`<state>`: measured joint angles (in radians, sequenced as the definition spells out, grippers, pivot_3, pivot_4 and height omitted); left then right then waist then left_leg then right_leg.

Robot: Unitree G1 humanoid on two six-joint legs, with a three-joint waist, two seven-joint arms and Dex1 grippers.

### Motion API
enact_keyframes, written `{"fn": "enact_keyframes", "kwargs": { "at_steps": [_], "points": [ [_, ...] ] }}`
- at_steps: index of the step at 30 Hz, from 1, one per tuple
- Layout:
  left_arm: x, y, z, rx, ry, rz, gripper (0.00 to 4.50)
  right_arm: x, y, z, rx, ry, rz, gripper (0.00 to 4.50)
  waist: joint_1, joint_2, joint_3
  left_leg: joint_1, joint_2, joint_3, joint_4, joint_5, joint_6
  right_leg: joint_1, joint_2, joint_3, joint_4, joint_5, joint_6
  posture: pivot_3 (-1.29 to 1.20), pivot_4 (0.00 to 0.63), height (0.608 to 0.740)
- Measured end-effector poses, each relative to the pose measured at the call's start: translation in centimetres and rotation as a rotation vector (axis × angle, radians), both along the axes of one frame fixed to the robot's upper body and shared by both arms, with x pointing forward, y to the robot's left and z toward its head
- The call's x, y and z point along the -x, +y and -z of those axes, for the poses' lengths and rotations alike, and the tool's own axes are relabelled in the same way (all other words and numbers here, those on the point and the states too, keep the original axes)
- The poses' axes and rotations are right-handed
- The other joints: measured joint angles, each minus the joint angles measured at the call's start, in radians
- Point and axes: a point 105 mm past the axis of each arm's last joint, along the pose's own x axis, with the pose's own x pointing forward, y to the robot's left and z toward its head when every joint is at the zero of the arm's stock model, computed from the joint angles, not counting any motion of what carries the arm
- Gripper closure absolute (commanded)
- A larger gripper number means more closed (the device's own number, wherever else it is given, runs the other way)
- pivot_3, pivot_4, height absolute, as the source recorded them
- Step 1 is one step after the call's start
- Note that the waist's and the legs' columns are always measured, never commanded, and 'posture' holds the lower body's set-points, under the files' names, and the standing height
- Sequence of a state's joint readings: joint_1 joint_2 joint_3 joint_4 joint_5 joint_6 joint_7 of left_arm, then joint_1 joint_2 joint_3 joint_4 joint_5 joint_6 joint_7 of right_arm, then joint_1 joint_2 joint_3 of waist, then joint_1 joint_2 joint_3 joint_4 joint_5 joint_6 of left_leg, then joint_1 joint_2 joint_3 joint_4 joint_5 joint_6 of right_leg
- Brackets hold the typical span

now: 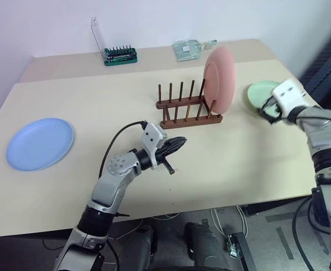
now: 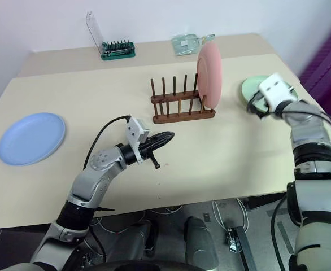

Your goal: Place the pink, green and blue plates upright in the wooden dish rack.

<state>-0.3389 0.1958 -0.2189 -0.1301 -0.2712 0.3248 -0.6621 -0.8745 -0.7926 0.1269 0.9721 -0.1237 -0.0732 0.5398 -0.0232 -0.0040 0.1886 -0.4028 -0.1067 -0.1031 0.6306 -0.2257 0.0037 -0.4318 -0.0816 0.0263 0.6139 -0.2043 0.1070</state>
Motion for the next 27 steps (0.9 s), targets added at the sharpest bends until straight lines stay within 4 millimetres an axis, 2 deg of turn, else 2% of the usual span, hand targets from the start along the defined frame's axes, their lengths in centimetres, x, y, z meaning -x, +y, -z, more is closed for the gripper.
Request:
{"fn": "enact_keyframes", "kwargs": {
  "at_steps": [2, 5, 7, 9, 12, 15, 20, 23, 25, 27],
  "points": [
    [0.0, 0.1, 0.0, -0.003, -0.001, 0.000, 4.39, 0.1, 0.0, 1.0, 0.053, 0.031, -0.012, 0.03, 0.003, 0.000, 0.000, 0.000, 0.000, 0.000, 0.000, 0.000, 0.000, 0.000, 0.000, 0.000, 0.000, 0.000, 0.000, 0.00, 0.150, 0.740],
    [0.0, 0.2, 0.1, -0.009, -0.001, -0.003, 4.39, -0.4, 0.2, 1.3, 0.081, 0.046, -0.008, 0.03, 0.007, 0.000, 0.000, 0.000, 0.000, 0.000, 0.001, 0.000, 0.000, 0.000, 0.000, 0.000, 0.000, 0.000, 0.000, 0.00, 0.150, 0.740],
    [-0.1, 0.2, 0.1, -0.010, -0.001, -0.004, 4.39, -0.7, 0.2, 1.6, 0.107, 0.053, 0.012, 0.54, 0.009, 0.000, 0.000, 0.000, 0.000, -0.001, 0.001, 0.000, 0.000, 0.001, 0.000, 0.000, 0.000, 0.000, 0.000, 0.00, 0.150, 0.740],
    [-0.1, 0.3, 0.1, -0.012, -0.001, -0.010, 4.39, -0.9, 0.2, 2.2, 0.124, 0.059, 0.044, 1.35, 0.011, 0.000, 0.000, 0.000, -0.001, -0.001, 0.001, 0.000, 0.000, 0.001, 0.000, 0.000, 0.000, 0.000, 0.000, 0.00, 0.150, 0.740],
    [0.0, 0.5, 0.3, -0.015, 0.003, -0.018, 4.39, -0.9, -0.3, 3.0, 0.151, 0.069, 0.090, 2.88, 0.012, 0.000, 0.000, 0.000, -0.001, -0.001, 0.001, 0.000, -0.001, 0.001, 0.000, 0.000, 0.000, 0.000, 0.000, 0.00, 0.150, 0.740],
    [0.0, 0.6, 0.3, -0.016, 0.003, -0.022, 4.39, -0.9, -0.9, 2.8, 0.175, 0.055, 0.126, 4.45, 0.010, 0.000, 0.000, 0.000, -0.001, -0.001, 0.001, 0.001, -0.001, 0.001, 0.000, 0.000, 0.000, 0.000, 0.000, 0.00, 0.150, 0.740],
    [0.2, 0.5, 0.1, -0.015, -0.003, -0.019, 4.39, -0.9, -1.2, 2.8, 0.188, 0.040, 0.152, 4.48, 0.008, 0.000, 0.000, 0.000, -0.001, -0.001, 0.000, 0.001, -0.001, 0.001, 0.000, 0.000, 0.000, 0.000, 0.000, 0.00, 0.150, 0.740],
    [0.2, 0.5, 0.1, -0.016, 0.001, -0.020, 4.39, -1.1, -0.9, 2.1, 0.197, -0.014, 0.137, 4.48, 0.008, 0.000, 0.000, 0.000, -0.001, -0.001, 0.000, 0.001, -0.001, 0.001, 0.000, 0.000, 0.000, 0.000, 0.000, 0.00, 0.150, 0.740],
    [0.2, 0.5, 0.1, -0.016, 0.001, -0.020, 4.39, -1.4, -0.3, 0.9, 0.201, -0.087, 0.104, 4.48, 0.007, 0.000, 0.000, 0.000, -0.001, -0.001, 0.000, 0.001, -0.001, 0.001, 0.000, 0.000, 0.000, 0.000, 0.000, 0.00, 0.150, 0.740],
    [0.2, 0.6, 0.1, -0.017, 0.000, -0.020, 4.39, -1.9, 0.6, -1.4, 0.155, -0.196, 0.066, 4.48, 0.006, 0.000, 0.000, 0.000, -0.001, -0.001, 0.000, 0.001, -0.001, 0.000, 0.000, 0.000, 0.000, 0.000, 0.000, 0.00, 0.150, 0.740]
  ]
}}
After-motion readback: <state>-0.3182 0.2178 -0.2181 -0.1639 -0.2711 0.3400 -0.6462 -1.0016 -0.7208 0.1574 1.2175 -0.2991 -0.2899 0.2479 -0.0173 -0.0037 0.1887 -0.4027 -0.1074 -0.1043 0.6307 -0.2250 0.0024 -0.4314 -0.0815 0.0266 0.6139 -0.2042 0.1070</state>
